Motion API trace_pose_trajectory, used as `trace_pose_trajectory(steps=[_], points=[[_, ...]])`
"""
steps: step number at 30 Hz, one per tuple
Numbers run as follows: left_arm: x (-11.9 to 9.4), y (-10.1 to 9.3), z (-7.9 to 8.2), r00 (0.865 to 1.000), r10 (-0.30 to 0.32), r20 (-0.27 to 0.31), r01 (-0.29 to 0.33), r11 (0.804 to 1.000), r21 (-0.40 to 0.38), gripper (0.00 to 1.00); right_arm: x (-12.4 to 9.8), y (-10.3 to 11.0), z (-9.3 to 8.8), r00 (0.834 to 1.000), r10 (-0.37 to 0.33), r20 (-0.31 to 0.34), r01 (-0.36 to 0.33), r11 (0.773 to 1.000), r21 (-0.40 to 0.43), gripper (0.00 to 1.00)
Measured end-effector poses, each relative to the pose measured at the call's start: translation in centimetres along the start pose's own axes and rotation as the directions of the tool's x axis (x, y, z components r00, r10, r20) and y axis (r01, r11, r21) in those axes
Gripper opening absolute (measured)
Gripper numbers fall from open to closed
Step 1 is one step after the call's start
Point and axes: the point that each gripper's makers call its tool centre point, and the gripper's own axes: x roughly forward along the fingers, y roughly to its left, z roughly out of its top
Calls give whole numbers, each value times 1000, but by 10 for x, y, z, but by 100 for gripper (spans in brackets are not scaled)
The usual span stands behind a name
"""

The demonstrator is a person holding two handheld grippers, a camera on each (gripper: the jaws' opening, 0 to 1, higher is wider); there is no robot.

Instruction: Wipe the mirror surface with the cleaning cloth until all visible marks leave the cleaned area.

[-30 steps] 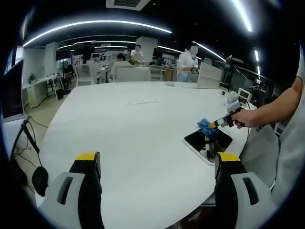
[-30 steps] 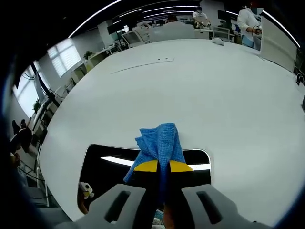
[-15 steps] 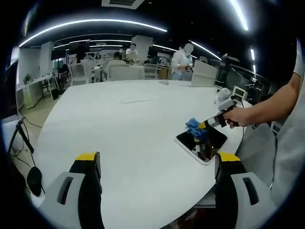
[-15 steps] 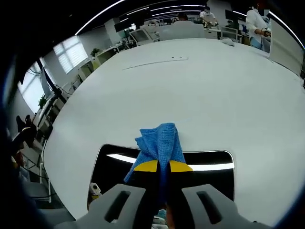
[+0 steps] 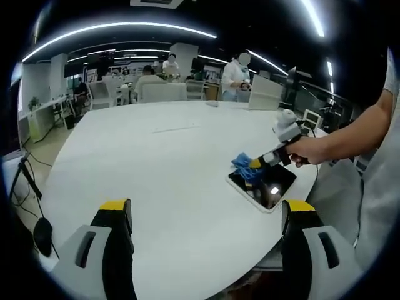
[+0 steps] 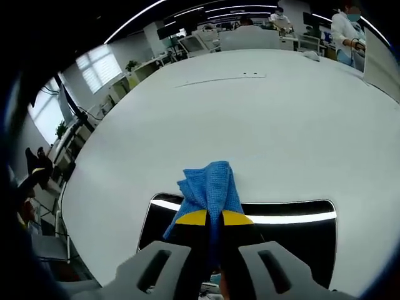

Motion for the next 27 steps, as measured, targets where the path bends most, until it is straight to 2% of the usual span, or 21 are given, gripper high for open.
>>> trace_pose_trajectory(steps=[5,9,14,20,27], points=[[-2,7,5,1000,12,21,-11,999,-32,99,6,17,2,1000,18,-7,-18,1000,-20,1],[-4,6,8,999,17,29,-16,999,-33,99,9,26,4,1000,29,-12,-29,999,-29,1],[-6,6,5,1000,21,22,-20,999,-38,99,8,40,4,999,44,-19,-45,998,-50,1],[-9,7,2,999,31,29,-29,998,-52,99,16,43,6,998,48,-27,-50,997,-56,1],[-12,7,0,999,33,26,-32,998,-56,99,21,50,7,998,66,-18,-66,998,-19,2]])
